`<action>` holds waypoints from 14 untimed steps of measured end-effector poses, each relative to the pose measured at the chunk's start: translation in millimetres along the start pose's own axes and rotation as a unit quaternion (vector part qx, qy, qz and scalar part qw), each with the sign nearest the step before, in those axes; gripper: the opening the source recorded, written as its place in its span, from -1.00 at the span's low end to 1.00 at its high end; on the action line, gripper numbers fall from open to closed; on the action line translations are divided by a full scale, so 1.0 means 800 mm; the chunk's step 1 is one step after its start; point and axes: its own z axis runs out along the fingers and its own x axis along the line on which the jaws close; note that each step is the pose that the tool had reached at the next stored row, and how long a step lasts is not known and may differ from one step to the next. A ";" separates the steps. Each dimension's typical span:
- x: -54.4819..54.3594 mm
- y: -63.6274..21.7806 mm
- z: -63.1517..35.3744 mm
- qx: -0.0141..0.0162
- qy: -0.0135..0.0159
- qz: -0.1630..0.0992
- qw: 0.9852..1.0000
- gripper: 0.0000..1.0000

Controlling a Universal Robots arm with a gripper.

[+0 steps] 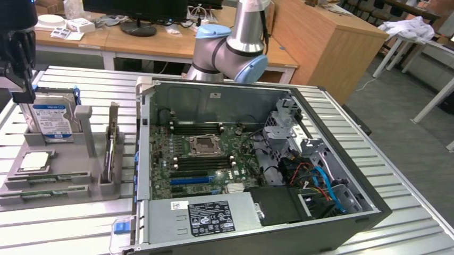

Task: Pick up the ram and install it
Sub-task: 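Pick up the ram and move it above insertion slot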

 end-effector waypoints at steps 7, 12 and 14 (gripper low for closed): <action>0.000 0.000 0.000 0.002 -0.003 -0.002 1.000 -0.79; 0.000 0.000 0.000 0.004 -0.005 -0.005 1.000 -0.79; 0.000 0.000 0.000 0.004 -0.005 -0.005 1.000 -0.79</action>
